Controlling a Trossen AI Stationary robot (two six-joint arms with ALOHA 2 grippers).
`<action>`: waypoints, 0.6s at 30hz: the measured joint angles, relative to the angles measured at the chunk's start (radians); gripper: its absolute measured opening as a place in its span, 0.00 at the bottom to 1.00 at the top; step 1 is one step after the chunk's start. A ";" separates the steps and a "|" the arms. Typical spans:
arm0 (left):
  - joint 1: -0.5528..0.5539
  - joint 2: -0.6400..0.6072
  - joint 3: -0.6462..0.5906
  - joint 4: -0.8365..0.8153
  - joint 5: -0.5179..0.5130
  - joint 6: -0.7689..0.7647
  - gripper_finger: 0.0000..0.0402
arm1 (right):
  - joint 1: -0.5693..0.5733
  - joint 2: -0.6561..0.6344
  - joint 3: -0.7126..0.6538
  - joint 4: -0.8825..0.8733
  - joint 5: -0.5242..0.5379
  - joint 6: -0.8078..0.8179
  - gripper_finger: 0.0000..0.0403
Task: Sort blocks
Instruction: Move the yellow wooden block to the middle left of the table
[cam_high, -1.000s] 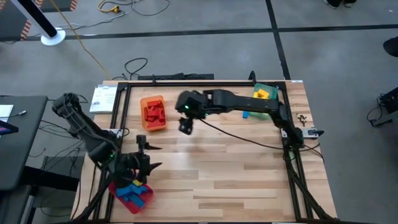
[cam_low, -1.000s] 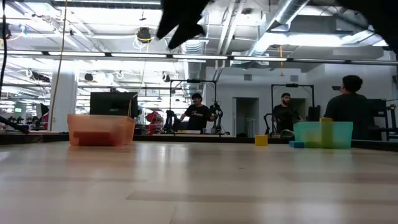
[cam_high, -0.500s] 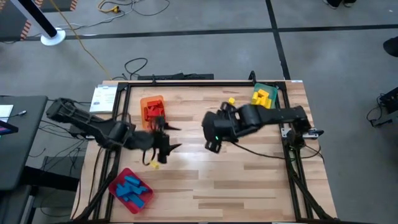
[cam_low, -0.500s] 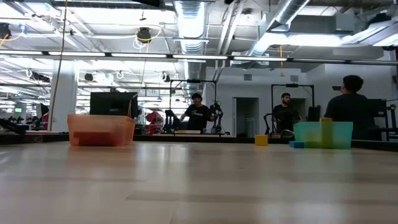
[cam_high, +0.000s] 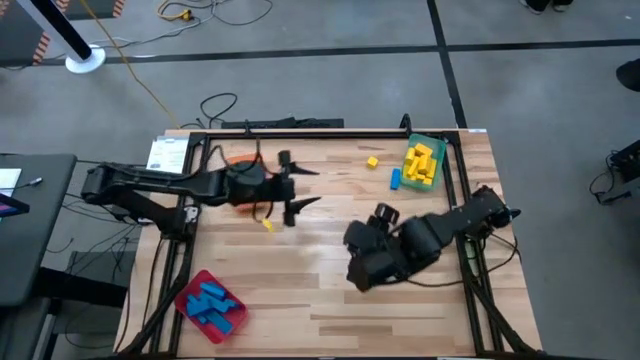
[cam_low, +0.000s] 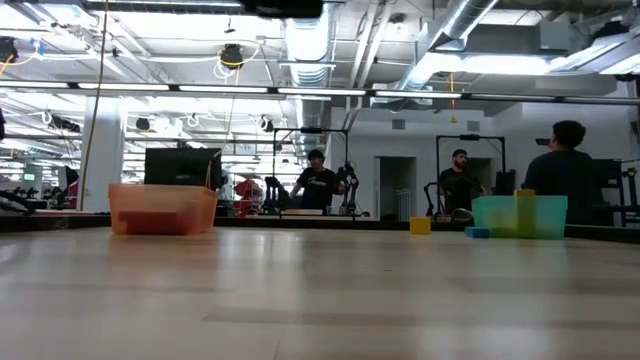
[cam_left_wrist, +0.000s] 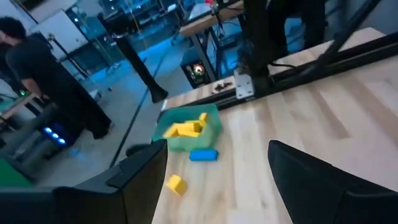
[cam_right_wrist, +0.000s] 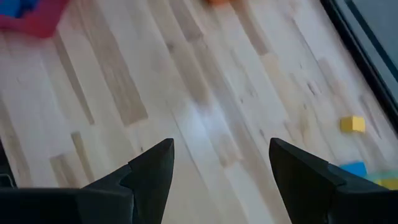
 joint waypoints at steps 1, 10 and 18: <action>0.022 0.022 0.000 0.031 0.014 0.014 0.68 | 0.016 0.000 -0.013 0.000 0.007 0.026 0.68; 0.275 0.276 0.018 0.177 0.255 -0.051 0.68 | 0.150 0.000 -0.161 0.002 0.011 0.262 0.68; 0.370 0.508 0.113 0.365 0.298 -0.231 0.68 | 0.222 0.000 -0.313 -0.002 0.075 0.488 0.68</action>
